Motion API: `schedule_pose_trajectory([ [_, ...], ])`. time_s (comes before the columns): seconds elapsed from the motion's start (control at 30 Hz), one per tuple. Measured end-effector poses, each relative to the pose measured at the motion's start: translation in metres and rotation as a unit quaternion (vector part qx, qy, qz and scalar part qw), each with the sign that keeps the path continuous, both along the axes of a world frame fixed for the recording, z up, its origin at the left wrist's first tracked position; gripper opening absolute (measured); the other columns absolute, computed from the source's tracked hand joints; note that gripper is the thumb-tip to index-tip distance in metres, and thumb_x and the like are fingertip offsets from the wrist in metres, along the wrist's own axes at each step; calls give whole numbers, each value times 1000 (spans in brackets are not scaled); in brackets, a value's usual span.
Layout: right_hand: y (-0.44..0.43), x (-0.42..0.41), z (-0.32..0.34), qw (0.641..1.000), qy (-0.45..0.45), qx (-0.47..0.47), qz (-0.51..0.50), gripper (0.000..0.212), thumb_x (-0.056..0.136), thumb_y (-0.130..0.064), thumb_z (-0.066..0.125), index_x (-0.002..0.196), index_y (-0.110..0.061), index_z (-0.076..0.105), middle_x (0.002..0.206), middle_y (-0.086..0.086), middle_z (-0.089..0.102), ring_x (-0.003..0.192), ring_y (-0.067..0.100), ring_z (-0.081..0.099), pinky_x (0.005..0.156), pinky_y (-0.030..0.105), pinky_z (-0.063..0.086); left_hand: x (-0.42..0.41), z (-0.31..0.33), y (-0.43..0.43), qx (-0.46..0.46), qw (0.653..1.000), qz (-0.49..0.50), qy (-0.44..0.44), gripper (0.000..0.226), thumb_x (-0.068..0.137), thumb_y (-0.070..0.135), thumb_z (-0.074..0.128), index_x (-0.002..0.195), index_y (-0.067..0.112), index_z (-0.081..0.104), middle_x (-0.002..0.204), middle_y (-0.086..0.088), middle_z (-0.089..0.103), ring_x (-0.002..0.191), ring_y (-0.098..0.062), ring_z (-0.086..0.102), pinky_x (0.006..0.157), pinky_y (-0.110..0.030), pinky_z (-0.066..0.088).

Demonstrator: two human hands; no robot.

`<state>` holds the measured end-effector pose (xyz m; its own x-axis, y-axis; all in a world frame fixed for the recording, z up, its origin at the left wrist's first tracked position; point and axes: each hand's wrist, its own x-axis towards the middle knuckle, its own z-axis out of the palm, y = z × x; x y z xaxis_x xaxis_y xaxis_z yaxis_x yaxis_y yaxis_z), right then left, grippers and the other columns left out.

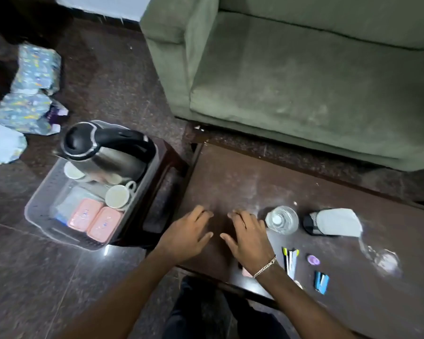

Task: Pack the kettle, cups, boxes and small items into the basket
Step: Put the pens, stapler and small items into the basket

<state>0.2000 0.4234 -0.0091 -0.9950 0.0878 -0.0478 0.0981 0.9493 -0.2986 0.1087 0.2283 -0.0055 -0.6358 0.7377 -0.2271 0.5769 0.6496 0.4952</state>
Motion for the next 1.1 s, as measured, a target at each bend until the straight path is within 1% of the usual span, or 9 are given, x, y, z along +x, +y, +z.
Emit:
schedule_pose_trajectory([
  [0.13, 40, 40, -12, 998, -26, -28, -47, 44, 87, -49, 60, 119, -18, 59, 115, 3, 60, 93, 27, 59, 79, 39, 48, 32, -17, 52, -31, 998, -47, -33, 63, 95, 50, 59, 147, 21, 42, 145, 1, 41, 125, -25, 59, 97, -44, 55],
  [0.23, 65, 67, -19, 991, -62, -48, -112, 39, 86, -40, 68, 115, -15, 62, 108, 6, 60, 90, 29, 59, 78, 41, 50, 56, -31, 82, -76, 993, -74, -52, 77, 89, 51, 66, 152, 22, 33, 151, 1, 34, 128, -29, 56, 100, -46, 54],
  [0.33, 84, 88, -25, 969, -141, -66, -191, 36, 89, -33, 66, 117, -9, 61, 112, 12, 58, 93, 35, 61, 79, 45, 52, 80, -46, 104, -126, 986, -79, -71, 93, 80, 52, 75, 154, 25, 26, 157, 2, 28, 128, -31, 54, 100, -48, 54],
  [0.4, 93, 94, -29, 948, -198, -74, -238, 38, 91, -32, 64, 121, -10, 58, 118, 13, 55, 97, 38, 62, 78, 45, 53, 92, -54, 111, -157, 981, -75, -85, 104, 74, 51, 80, 156, 27, 21, 161, 4, 22, 130, -32, 52, 99, -49, 55],
  [0.5, 99, 101, -39, 930, -252, -67, -260, 43, 93, -33, 61, 130, -15, 52, 126, 12, 51, 102, 37, 64, 74, 44, 54, 105, -63, 115, -185, 975, -78, -99, 113, 70, 47, 86, 158, 29, 17, 164, 8, 17, 128, -32, 51, 97, -50, 56],
  [0.7, 98, 107, -66, 922, -297, -36, -244, 47, 93, -35, 60, 133, -16, 47, 127, 14, 53, 102, 35, 66, 76, 40, 52, 115, -70, 118, -201, 972, -81, -93, 111, 73, 35, 88, 157, 27, 16, 162, 9, 16, 123, -31, 54, 94, -48, 57],
  [0.9, 99, 102, -79, 917, -291, -45, -270, 40, 89, -21, 61, 127, -13, 50, 123, 17, 54, 97, 39, 66, 68, 39, 49, 114, -71, 124, -192, 971, -110, -92, 104, 82, 21, 81, 162, 17, 14, 165, 1, 18, 127, -33, 52, 103, -46, 53],
  [1.0, 100, 101, -80, 919, -275, -60, -274, 41, 88, -18, 61, 127, -10, 50, 120, 20, 54, 95, 43, 64, 69, 43, 51, 106, -69, 120, -180, 971, -117, -102, 98, 86, 17, 74, 163, 15, 13, 167, -1, 17, 127, -34, 51, 110, -45, 47],
  [1.1, 94, 96, -70, 920, -258, -74, -287, 38, 88, -19, 61, 123, -8, 52, 113, 19, 56, 91, 44, 63, 71, 46, 51, 92, -60, 109, -160, 975, -110, -105, 97, 87, 18, 73, 164, 16, 13, 167, 0, 17, 125, -33, 51, 112, -44, 44],
])
